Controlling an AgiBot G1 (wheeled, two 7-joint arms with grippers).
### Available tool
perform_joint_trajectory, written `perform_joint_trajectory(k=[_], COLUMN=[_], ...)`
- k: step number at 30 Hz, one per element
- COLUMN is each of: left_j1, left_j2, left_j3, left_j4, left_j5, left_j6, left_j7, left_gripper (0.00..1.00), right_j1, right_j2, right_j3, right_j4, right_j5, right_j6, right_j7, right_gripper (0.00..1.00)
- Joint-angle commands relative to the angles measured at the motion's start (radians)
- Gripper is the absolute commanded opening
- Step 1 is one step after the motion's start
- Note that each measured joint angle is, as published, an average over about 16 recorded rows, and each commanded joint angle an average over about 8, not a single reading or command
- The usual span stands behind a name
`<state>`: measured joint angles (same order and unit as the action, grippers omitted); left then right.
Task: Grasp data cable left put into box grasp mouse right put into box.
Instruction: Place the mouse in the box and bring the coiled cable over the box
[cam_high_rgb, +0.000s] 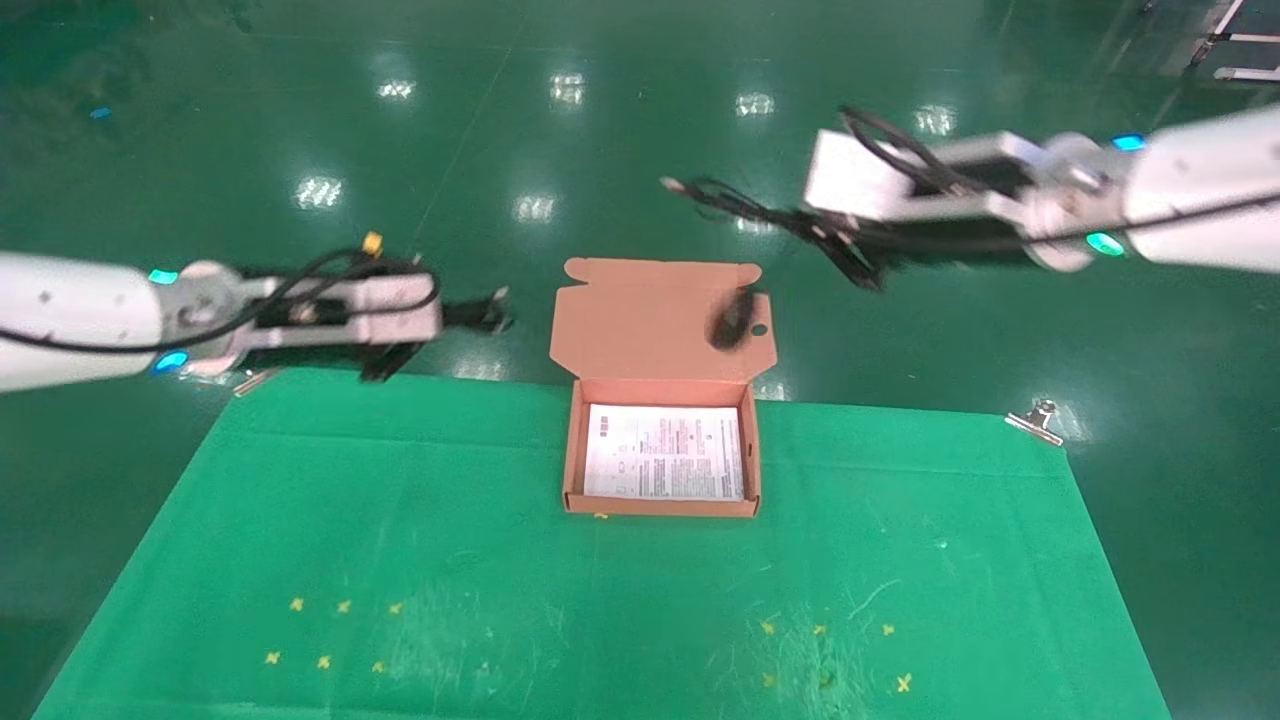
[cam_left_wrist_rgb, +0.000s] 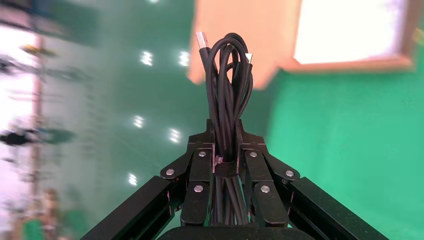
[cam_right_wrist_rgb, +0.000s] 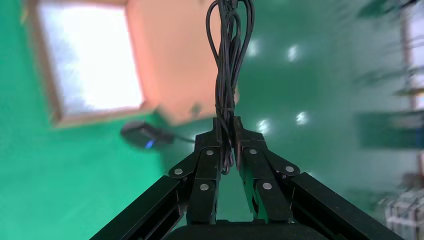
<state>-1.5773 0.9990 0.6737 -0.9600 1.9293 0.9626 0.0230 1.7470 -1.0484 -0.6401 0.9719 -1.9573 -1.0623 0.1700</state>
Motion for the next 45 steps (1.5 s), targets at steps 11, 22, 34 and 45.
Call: perform_joint_trajectory(k=[11, 22, 34, 45], left_j1=[-0.082, -0.074, -0.035, 0.008], left_j2=[0.115, 0.114, 0.064, -0.007], left_j3=[-0.016, -0.009, 0.012, 0.029], left_j4=[0.068, 0.072, 0.026, -0.072], left_j5=[-0.012, 0.0, 0.078, 0.176], left_j6=[-0.115, -0.121, -0.09, -0.035], left_j7=[0.102, 0.113, 0.003, -0.141], left_gripper=[0.0, 0.0, 0.0, 0.0], right_j1=[0.175, 0.186, 0.138, 0.072], right_j2=[-0.194, -0.229, -0.284, -0.311], right_j3=[0.018, 0.013, -0.009, -0.075], right_j4=[-0.276, -0.32, -0.402, -0.428], right_j5=[0.05, 0.053, 0.06, 0.106], right_j6=[0.088, 0.087, 0.1, 0.105], right_j7=[-0.169, -0.189, -0.22, -0.234], right_gripper=[0.0, 0.0, 0.0, 0.0])
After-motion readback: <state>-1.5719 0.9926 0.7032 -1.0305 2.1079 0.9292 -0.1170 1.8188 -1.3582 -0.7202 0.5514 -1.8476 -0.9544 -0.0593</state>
